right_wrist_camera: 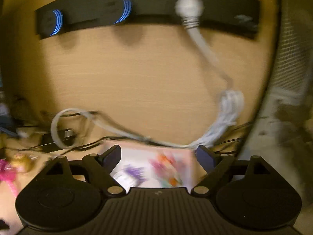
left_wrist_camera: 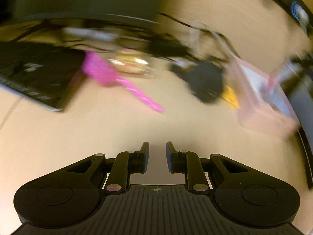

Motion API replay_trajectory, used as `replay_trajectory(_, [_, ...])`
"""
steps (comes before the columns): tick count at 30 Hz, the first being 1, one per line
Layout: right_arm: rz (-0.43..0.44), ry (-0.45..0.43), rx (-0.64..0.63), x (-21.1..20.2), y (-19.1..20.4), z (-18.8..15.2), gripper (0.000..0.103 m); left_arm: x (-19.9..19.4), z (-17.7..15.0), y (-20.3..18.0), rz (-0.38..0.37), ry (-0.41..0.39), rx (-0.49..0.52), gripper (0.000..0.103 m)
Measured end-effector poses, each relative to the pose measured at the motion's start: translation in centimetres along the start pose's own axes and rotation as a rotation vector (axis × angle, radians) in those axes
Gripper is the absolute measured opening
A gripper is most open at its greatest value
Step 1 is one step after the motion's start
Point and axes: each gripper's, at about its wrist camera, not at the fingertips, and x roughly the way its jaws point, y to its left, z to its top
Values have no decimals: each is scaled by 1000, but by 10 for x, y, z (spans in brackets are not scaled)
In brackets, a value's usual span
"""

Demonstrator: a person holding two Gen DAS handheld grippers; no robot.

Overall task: Organize objects
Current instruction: 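Carry the white box and cat figurine into the pink box and release both, then grasp the pink basket scoop by its handle with the left tool while the right tool grasps a packaged bun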

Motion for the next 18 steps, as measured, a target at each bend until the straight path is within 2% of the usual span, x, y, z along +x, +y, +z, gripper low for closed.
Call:
replay_trajectory(2, [56, 6, -31, 2, 24, -11, 88, 1, 12, 19, 19, -7, -86, 21])
replay_trajectory(4, [95, 26, -77, 5, 52, -25, 89, 7, 28, 32, 5, -18, -188, 21])
replay_trajectory(9, [213, 102, -163, -7, 109, -69, 89, 41, 64, 37, -36, -26, -368, 21])
replay_trajectory(12, [223, 119, -238, -21, 128, -89, 89, 65, 79, 34, 15, -12, -416, 21])
replay_trajectory(14, [225, 125, -266, -29, 133, -96, 90, 76, 88, 34, 41, -35, -438, 22])
replay_trajectory(18, [210, 129, -286, -34, 139, -98, 93, 97, 97, 38, 111, -23, -441, 20])
